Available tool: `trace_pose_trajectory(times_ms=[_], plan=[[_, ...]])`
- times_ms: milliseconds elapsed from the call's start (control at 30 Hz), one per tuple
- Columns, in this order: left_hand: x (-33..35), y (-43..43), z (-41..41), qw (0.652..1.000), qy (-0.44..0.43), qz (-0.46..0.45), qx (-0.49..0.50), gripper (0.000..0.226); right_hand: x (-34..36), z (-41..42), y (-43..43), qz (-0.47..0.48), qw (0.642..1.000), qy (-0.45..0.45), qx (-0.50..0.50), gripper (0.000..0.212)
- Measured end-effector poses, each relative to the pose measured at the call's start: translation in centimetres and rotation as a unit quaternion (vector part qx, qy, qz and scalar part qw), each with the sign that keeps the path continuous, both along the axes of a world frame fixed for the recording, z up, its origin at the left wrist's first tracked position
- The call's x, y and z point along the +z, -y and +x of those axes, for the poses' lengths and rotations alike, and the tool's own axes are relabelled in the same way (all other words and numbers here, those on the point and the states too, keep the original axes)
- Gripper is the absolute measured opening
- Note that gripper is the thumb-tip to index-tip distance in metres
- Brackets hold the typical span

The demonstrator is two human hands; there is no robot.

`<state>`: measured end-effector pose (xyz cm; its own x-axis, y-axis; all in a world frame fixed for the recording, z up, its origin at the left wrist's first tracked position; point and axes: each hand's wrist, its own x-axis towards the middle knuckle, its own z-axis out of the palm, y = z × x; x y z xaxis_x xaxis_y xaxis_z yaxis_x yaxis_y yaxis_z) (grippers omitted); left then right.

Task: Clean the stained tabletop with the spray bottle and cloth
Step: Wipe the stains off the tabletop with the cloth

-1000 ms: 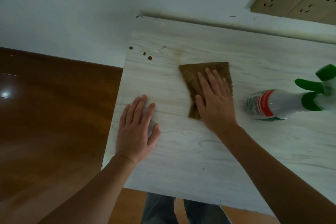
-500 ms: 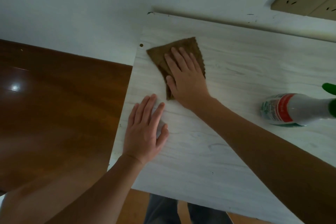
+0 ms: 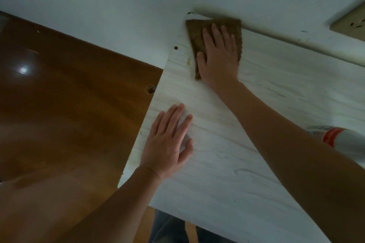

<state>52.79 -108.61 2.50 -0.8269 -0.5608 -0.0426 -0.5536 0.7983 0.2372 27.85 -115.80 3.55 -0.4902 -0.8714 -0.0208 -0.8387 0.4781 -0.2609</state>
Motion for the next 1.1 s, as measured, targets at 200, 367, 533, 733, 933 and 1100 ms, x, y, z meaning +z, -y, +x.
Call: trace_pose_trajectory(times_ms=[200,367,533,733,933,1100], plan=[[0.1,-0.1,-0.1,1.000,0.002,0.000,0.005,0.059,-0.4,4.1,-2.1,-0.025,0.978,0.008,0.206,0.058],[0.1,0.0,0.0,1.000,0.007,0.007,0.009,0.060,-0.5,1.9,-7.9,-0.022,0.986,0.029,0.164,0.057],[0.1,-0.1,0.0,1.000,0.000,0.012,0.008,0.058,-0.3,-0.9,-2.6,-0.028,0.999,0.019,-0.011,0.060],[-0.1,-0.1,0.0,1.000,-0.001,0.012,0.008,0.058,-0.3,1.1,5.1,-0.025,0.999,0.022,0.019,0.061],[0.0,-0.1,0.0,1.000,0.002,0.012,0.007,0.058,-0.5,-1.0,2.4,-0.044,0.999,0.024,0.015,0.060],[0.0,-0.1,0.0,1.000,0.001,0.016,0.007,0.058,-0.5,-1.5,-0.1,-0.040,0.997,0.015,-0.057,0.059]])
